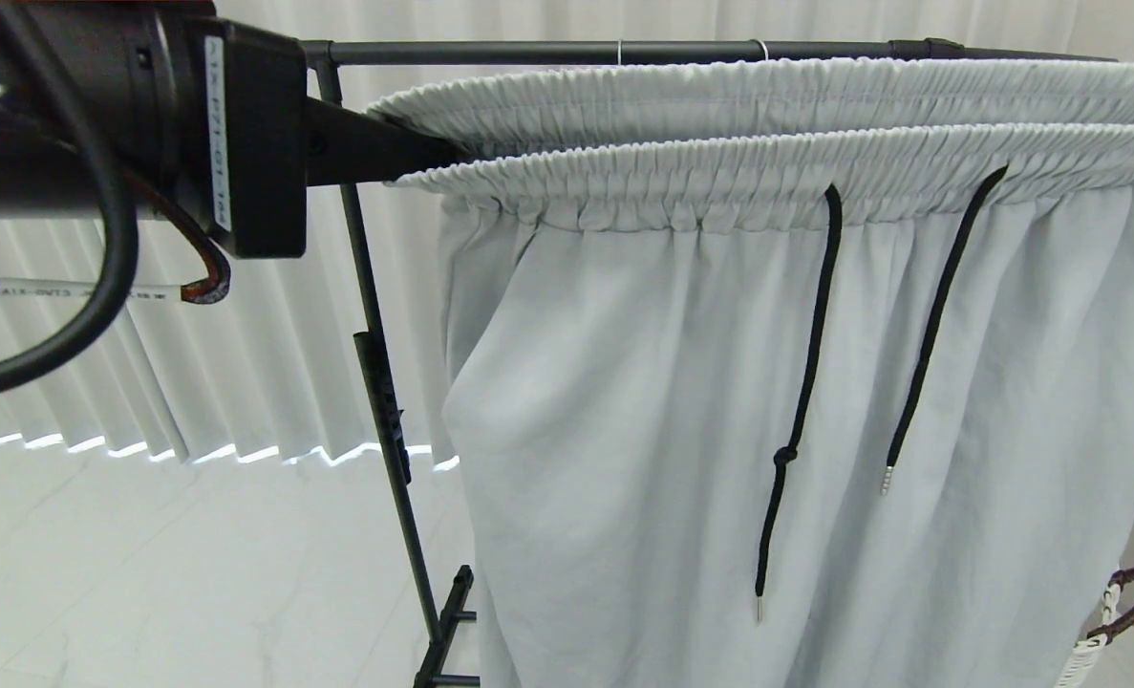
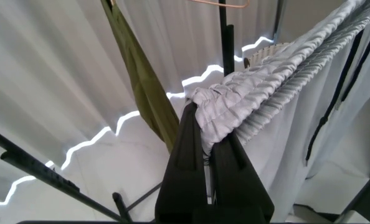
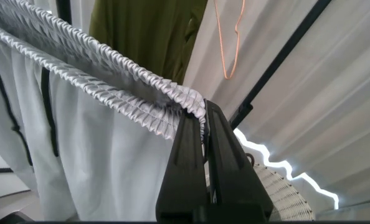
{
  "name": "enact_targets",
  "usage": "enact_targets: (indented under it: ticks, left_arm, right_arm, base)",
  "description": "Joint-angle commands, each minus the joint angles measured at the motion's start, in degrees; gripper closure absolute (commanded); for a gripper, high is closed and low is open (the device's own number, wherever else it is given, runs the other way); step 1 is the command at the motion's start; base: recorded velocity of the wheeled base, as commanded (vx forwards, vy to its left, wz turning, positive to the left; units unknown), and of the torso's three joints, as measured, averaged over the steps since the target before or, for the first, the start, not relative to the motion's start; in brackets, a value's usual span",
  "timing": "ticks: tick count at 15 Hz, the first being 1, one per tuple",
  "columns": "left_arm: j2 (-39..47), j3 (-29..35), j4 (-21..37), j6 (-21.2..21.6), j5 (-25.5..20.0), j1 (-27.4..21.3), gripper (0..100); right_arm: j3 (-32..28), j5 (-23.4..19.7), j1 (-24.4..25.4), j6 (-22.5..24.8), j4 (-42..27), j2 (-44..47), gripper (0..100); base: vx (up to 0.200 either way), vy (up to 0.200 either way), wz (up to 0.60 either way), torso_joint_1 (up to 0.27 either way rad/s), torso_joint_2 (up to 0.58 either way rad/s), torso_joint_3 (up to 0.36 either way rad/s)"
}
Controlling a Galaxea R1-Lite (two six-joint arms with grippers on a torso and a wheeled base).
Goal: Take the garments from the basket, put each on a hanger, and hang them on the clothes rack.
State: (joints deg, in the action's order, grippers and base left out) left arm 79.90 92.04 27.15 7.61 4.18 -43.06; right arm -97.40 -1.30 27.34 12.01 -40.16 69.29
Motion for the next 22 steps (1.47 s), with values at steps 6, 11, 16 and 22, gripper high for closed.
enact_targets:
  ticks: [6,11,16,22]
  left_arm:
    - [0.00,0.16,0.01,-0.05,0.04,-0.01,100]
    - [0.17,0.16,0.01,-0.14,0.04,-0.10,100]
    - [0.43,0.07,-1.04,-0.22,0.04,-0.01,100]
    - [1.14,-0.19,-2.54,-0.05,0.48,0.08,100]
  right_arm:
    - [0.02,-0.10,0.08,0.03,-0.01,0.05,100]
    - [0.28,-0.19,0.08,0.03,-0.01,-0.03,100]
    - [0.46,-0.19,0.17,-0.05,-0.27,0.23,100]
    - [8.72,-0.72,3.68,-0.14,0.17,-4.25,0]
  base:
    - [0.000,0.000,0.00,0.000,0.00,0.000]
    - [0.000,0.000,0.00,0.000,0.00,0.000]
    - [0.000,0.000,0.00,0.000,0.00,0.000]
    - [0.000,0.000,0.00,0.000,0.00,0.000]
